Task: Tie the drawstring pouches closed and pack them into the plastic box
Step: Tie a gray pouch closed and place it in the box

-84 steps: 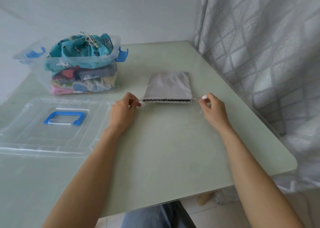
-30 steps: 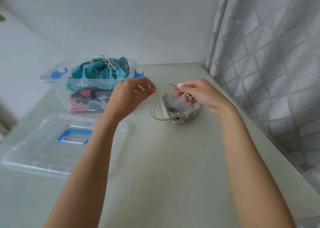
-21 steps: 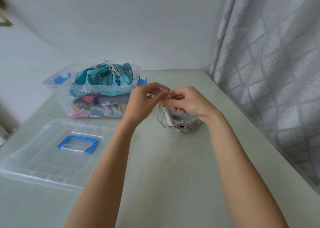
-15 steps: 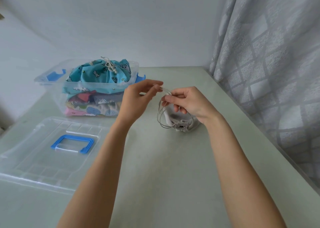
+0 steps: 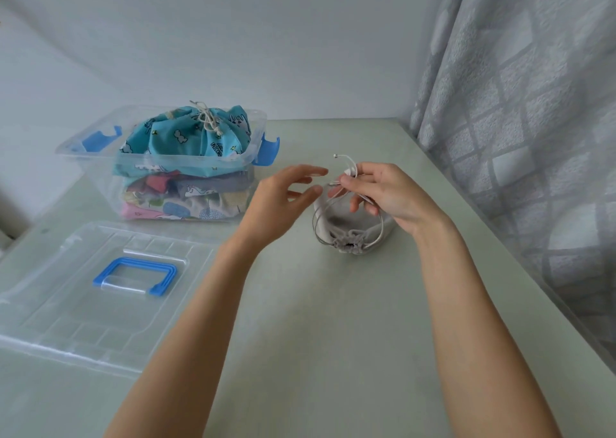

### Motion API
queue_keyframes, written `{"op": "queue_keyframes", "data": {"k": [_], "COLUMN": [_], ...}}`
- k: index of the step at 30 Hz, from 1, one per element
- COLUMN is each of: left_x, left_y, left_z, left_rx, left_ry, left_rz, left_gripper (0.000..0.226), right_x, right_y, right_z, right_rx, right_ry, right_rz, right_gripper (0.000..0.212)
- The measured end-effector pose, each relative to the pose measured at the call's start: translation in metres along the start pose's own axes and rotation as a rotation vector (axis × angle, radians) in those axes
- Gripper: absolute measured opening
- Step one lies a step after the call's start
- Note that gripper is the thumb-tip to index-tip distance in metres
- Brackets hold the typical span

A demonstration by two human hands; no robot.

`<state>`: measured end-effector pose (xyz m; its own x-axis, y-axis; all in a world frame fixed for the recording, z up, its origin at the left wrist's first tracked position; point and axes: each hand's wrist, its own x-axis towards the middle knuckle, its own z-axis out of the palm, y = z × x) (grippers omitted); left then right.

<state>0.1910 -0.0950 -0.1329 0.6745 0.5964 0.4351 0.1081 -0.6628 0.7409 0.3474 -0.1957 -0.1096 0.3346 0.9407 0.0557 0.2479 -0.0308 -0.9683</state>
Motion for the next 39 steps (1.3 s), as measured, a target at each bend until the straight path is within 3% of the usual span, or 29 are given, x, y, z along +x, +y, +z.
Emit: {"op": "queue_keyframes", "data": {"k": [3,6,11,15,18,21,25,32,37,39], "left_x": [-0.001,0.0,0.0,0.0,-0.002,-0.003,-0.004,-0.006,-0.005,-0.005], "left_y": [-0.004,-0.004,0.0,0.011,0.018,0.02,0.016,0.019,0.016,0.016], "left_z": [0.002,0.004,-0.004,-0.009,-0.012,-0.014,-0.01,-0.006,-0.007,-0.006], "left_rx": [-0.039,-0.014,-0.179,-0.436,-0.535,-0.528,-0.438,-0.458,-0.447,-0.46], "left_ry": [-0.068,0.01,0.053,-0.013,-0.059,-0.121,-0.161,-0.258,-0.26,-0.216], "left_rz": [-0.035,-0.046,-0.149,-0.238,-0.195,-0.165,-0.188,-0.205,-0.235,-0.24], "left_gripper": [0.015,0.004,0.012,0.016,0.021,0.022,0.004,0.015,0.021,0.019], "right_x": [0.001,0.004,0.001,0.0,-0.002,-0.005,-0.01,-0.014,-0.02,-0.017], "right_y": [0.0,0.001,0.003,0.002,0.0,-0.004,-0.01,-0.012,-0.016,-0.014], "right_z": [0.0,-0.001,-0.006,-0.006,-0.004,-0.005,-0.006,-0.012,-0.019,-0.019], "right_rx": [-0.024,-0.054,-0.117,0.01,0.078,0.183,0.269,0.184,-0.05,-0.209], "right_ry": [-0.003,0.014,-0.021,-0.091,-0.153,-0.174,-0.21,-0.241,-0.255,-0.161], "right_rz": [-0.04,-0.042,-0.003,-0.011,-0.041,-0.077,-0.122,-0.154,-0.14,-0.164], "right_gripper": [0.007,0.006,0.014,0.021,0.018,0.019,0.013,0.007,0.01,0.018]}}
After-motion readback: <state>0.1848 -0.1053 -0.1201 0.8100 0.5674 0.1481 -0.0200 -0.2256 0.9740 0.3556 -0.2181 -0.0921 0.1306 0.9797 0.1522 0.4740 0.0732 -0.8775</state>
